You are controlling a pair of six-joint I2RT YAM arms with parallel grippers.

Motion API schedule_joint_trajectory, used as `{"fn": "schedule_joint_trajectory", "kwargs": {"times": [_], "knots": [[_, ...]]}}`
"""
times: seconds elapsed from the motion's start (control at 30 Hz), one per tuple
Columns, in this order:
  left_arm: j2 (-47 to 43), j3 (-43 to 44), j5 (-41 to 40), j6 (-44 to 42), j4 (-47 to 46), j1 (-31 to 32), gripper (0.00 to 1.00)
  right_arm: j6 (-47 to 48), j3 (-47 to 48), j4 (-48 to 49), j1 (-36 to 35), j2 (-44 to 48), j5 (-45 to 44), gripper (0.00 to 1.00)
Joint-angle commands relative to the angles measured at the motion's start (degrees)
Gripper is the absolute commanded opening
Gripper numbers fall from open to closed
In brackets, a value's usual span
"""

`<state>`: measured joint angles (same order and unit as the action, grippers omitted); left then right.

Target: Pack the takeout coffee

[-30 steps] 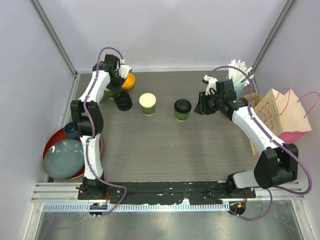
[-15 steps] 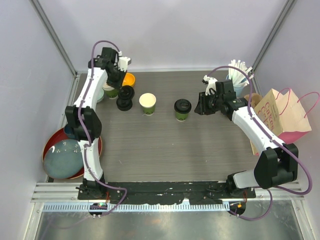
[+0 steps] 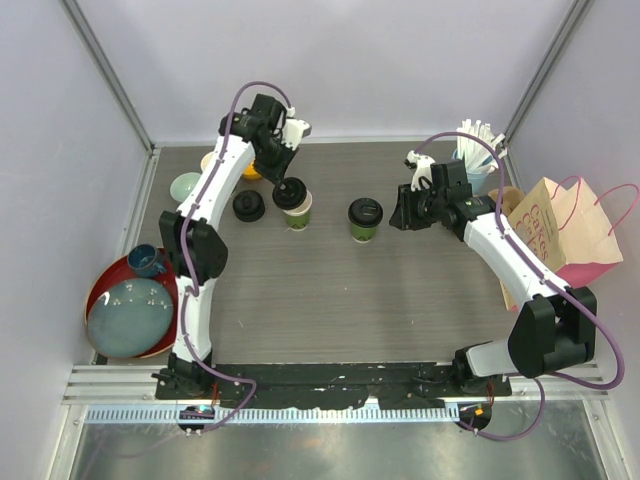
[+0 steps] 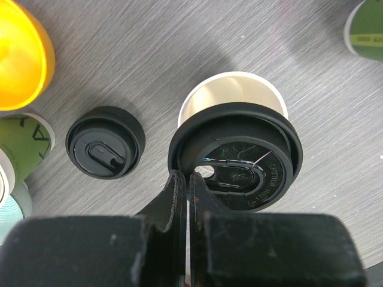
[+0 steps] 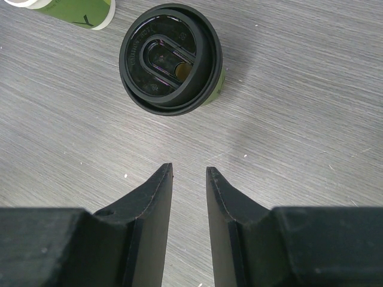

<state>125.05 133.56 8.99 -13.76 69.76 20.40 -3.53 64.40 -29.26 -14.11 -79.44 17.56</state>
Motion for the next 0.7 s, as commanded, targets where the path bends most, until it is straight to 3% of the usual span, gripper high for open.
{"fn": "schedule_joint_trajectory", "kwargs": {"times": [0.0, 0.23, 0.67], "knots": [[2.5, 2.4, -3.3, -1.3, 2.9, 1.3, 0.00, 0.2, 2.2, -0.2, -0.4, 0.8, -0.8, 0.35], [7.1, 9.4, -6.1, -1.4, 4.3, 1.9, 0.00, 0.4, 1.9, -0.1, -0.6, 1.0, -0.8, 0.35], [5.5, 10.0, -3.8, -0.6, 2.8, 2.2, 0.00, 0.5, 1.7, -0.1, -0.9, 0.4, -0.7, 0.35]]}}
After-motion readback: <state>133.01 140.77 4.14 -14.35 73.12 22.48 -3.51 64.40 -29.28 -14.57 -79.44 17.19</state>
